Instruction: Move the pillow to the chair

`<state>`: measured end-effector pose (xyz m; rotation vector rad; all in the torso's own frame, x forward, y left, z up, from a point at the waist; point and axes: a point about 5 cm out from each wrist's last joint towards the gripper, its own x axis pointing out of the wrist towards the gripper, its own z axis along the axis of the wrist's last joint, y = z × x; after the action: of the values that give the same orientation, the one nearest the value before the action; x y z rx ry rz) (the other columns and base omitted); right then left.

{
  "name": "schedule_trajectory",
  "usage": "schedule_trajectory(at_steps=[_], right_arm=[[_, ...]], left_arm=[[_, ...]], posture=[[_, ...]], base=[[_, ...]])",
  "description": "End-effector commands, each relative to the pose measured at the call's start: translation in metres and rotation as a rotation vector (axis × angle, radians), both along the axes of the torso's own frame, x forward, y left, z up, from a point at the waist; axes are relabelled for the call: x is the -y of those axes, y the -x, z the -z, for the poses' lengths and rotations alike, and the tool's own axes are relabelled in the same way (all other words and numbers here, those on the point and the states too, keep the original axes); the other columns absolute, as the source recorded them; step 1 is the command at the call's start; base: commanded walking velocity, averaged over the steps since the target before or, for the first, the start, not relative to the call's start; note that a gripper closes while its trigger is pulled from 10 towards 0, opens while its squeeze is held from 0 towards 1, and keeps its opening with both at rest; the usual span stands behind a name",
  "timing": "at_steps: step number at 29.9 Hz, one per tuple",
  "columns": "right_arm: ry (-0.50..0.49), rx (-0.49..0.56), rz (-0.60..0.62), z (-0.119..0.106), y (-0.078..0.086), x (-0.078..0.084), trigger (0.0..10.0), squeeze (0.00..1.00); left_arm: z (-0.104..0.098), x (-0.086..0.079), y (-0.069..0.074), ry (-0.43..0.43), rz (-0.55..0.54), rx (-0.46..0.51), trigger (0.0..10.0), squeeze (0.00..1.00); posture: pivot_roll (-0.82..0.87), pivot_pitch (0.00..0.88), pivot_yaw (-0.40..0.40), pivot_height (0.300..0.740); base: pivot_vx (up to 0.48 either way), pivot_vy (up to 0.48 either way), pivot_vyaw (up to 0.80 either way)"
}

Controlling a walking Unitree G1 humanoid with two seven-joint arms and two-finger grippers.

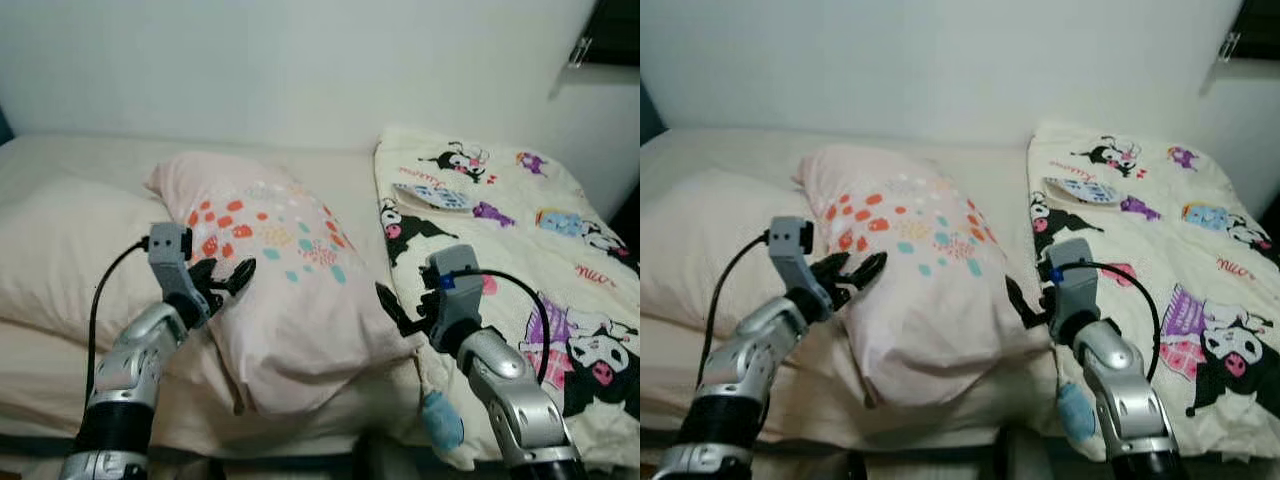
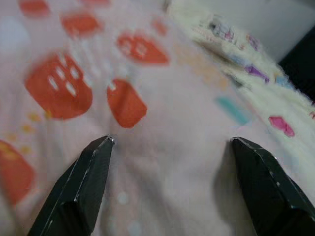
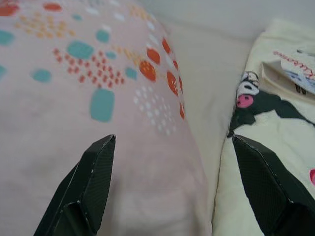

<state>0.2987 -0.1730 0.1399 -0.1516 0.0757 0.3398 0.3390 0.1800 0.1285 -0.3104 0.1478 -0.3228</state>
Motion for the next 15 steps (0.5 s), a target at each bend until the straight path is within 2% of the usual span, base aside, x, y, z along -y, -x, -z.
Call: schedule_trajectory(at_steps=[1, 5, 9, 12, 14, 15], right_arm=[[-0.001, 0.006, -0.034, -0.003, 0.001, -0.007, 10.0, 0.00], [0.002, 0.009, -0.048, -0.004, 0.002, -0.009, 10.0, 0.00], [0.004, 0.024, -0.068, -0.007, 0.004, -0.010, 10.0, 0.00], [0.006, 0.030, -0.075, -0.008, 0.004, -0.009, 10.0, 0.00], [0.009, 0.028, -0.075, -0.007, 0.004, -0.009, 10.0, 0.00], [0.009, 0.028, -0.075, -0.007, 0.004, -0.009, 10.0, 0.00]], left_arm=[[0.014, 0.001, 0.001, 0.012, 0.009, -0.089, 10.0, 0.00], [0.019, 0.004, 0.002, 0.039, 0.037, -0.105, 10.0, 0.00], [0.019, 0.010, 0.005, 0.101, 0.093, -0.098, 10.0, 0.00], [0.008, 0.024, 0.009, 0.182, 0.217, -0.059, 10.0, 0.00], [0.003, 0.032, 0.011, 0.203, 0.284, -0.061, 10.0, 0.00], [0.003, 0.032, 0.011, 0.203, 0.284, -0.061, 10.0, 0.00]], posture=[[-0.11, 0.000, -0.057, 0.530], [-0.11, 0.000, -0.056, 0.520], [-0.12, 0.000, -0.055, 0.511], [-0.12, 0.000, -0.056, 0.511], [-0.12, 0.000, -0.057, 0.511], [-0.12, 0.000, -0.057, 0.511]], base=[[0.000, 0.000, 0.00], [0.000, 0.000, 0.00], [0.000, 0.000, 0.00], [0.000, 0.000, 0.00], [0.000, 0.000, 0.00], [0.000, 0.000, 0.00]])
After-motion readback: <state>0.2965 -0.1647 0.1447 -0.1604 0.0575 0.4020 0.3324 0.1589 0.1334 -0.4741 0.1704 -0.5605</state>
